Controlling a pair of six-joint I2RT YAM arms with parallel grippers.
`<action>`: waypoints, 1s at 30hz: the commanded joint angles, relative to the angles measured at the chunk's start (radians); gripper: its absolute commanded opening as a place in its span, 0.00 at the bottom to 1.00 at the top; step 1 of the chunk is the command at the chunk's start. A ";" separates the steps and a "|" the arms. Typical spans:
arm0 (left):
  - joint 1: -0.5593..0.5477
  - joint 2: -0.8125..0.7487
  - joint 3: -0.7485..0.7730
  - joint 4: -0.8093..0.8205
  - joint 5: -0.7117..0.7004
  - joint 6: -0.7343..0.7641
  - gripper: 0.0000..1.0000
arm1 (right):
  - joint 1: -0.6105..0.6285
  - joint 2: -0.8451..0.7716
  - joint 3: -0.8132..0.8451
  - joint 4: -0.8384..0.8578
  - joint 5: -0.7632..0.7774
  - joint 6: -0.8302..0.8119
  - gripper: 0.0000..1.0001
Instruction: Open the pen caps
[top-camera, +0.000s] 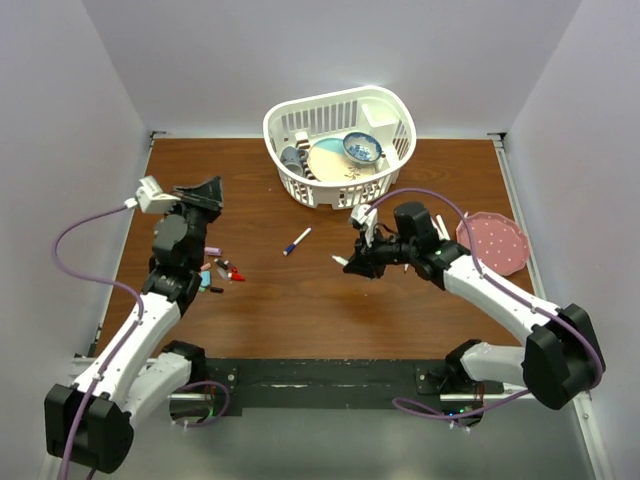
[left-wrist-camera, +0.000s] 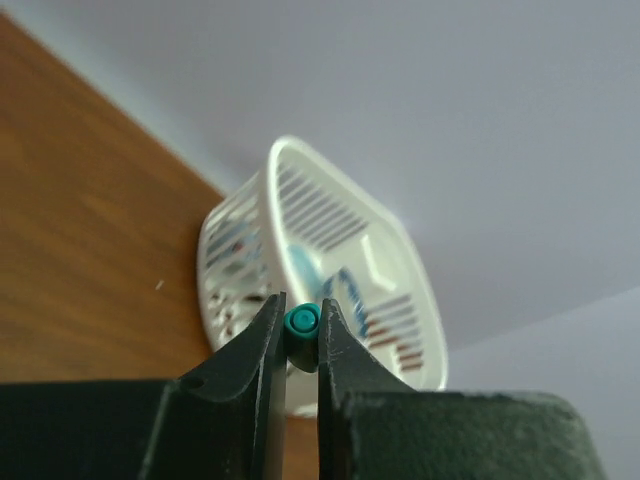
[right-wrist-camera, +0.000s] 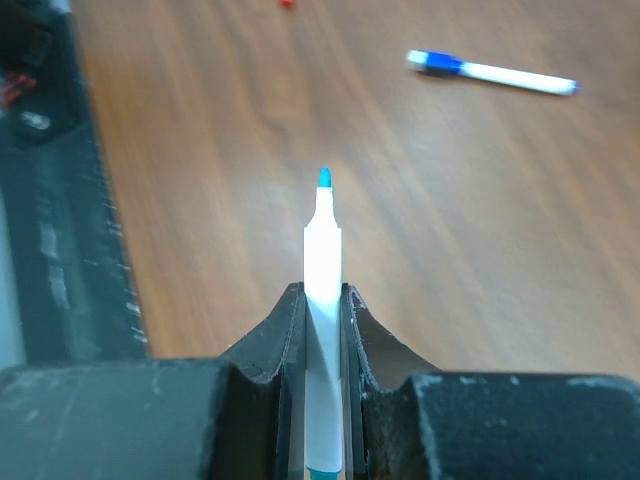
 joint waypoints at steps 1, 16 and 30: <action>0.011 0.049 -0.029 -0.346 0.204 0.024 0.00 | -0.087 -0.010 0.113 -0.210 0.044 -0.223 0.00; 0.011 0.390 -0.115 -0.431 0.214 0.102 0.10 | -0.291 0.174 0.231 -0.447 0.266 -0.324 0.00; 0.011 0.399 -0.073 -0.451 0.157 0.095 0.46 | -0.412 0.246 0.239 -0.433 0.368 -0.266 0.00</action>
